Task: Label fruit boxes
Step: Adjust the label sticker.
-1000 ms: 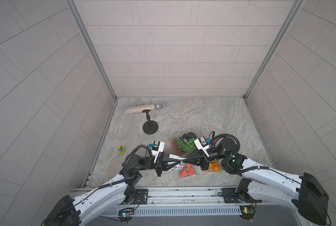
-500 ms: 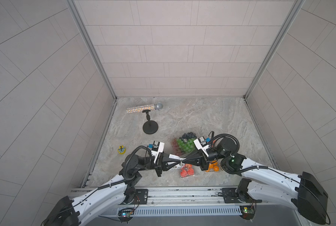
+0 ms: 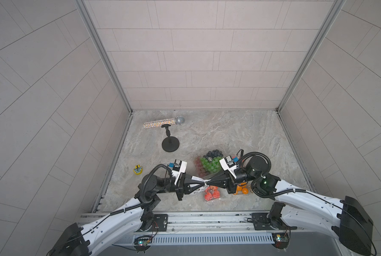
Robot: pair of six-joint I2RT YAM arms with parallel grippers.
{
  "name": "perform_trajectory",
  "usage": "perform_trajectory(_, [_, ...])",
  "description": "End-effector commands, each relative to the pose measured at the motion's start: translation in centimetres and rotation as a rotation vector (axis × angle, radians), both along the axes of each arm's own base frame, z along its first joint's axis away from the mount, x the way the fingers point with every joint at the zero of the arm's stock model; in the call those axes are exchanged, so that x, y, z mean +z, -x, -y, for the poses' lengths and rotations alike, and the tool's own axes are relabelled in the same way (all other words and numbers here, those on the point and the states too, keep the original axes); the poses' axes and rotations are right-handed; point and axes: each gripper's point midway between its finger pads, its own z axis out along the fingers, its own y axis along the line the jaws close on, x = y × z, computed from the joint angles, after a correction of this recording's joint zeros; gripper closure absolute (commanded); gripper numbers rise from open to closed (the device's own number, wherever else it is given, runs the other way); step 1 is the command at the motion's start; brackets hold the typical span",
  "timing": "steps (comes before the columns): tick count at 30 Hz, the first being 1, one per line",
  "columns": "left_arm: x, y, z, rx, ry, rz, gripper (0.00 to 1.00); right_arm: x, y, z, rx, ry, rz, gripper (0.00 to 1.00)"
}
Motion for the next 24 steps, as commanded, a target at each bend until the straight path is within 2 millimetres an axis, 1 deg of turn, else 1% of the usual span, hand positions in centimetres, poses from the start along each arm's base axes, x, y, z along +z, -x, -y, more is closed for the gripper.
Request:
perform_trajectory(1, [1.6,0.7,-0.3,-0.025,0.047,0.055,1.00,0.7,0.2,-0.1,0.014,-0.012,0.015,1.00])
perform_trajectory(5, [1.7,1.0,-0.3,-0.036,0.047,0.070,1.00,0.7,0.4,-0.2,0.019,-0.009,0.014,1.00])
perform_trajectory(7, [1.7,0.8,-0.3,-0.030,0.046,0.066,1.00,0.7,0.4,-0.3,0.026,-0.008,0.010,1.00])
perform_trajectory(9, [1.5,0.4,-0.2,-0.009,0.043,0.058,1.00,0.9,0.5,-0.2,0.031,-0.019,0.011,1.00])
perform_trajectory(14, [0.8,-0.5,0.0,0.039,0.019,0.044,1.00,1.3,1.5,0.2,0.063,-0.042,0.022,1.00])
perform_trajectory(17, [1.0,-0.5,0.0,0.037,0.027,0.040,1.00,0.8,1.2,0.1,0.043,-0.022,0.032,1.00])
perform_trajectory(20, [1.3,0.0,-0.3,0.021,0.042,0.059,1.00,0.6,0.7,0.0,0.026,-0.007,0.033,1.00])
perform_trajectory(21, [1.4,0.1,-0.4,0.022,0.050,0.065,0.86,0.6,0.7,0.0,0.023,-0.005,0.031,1.00])
perform_trajectory(22, [1.5,0.2,-0.6,0.029,0.060,0.071,0.67,0.6,0.6,0.1,0.019,-0.004,0.031,1.00])
perform_trajectory(23, [1.7,0.3,-0.8,0.036,0.070,0.081,0.54,0.6,0.6,0.1,0.018,-0.003,0.031,1.00])
perform_trajectory(24, [1.8,0.3,-0.9,0.040,0.076,0.087,0.48,0.6,0.5,0.2,0.014,-0.003,0.031,1.00])
